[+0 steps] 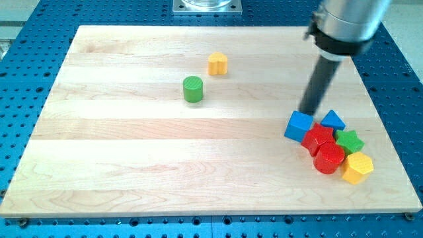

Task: Place the green circle top left to the blue cube

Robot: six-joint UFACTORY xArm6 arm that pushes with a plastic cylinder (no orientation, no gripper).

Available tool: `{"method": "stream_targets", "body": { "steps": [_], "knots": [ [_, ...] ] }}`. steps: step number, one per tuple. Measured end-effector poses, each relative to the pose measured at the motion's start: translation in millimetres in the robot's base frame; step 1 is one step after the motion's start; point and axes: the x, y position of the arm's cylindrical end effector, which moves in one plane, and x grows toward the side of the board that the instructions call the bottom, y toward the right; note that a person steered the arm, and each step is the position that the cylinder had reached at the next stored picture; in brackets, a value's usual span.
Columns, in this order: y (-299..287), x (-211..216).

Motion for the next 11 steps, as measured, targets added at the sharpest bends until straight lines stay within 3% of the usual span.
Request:
{"method": "stream_targets", "body": {
  "steps": [2, 3, 5, 6, 7, 8, 9, 10, 11],
  "knots": [
    [-205.1, 14.7],
    [-263.8, -7.9],
    [-196.4, -34.1],
    [-208.0, -66.7],
    [-172.3, -48.3],
    [-148.1, 1.0],
    [-142.4, 4.1],
    [-142.5, -23.9],
    [-133.1, 5.0]
  ]
}}
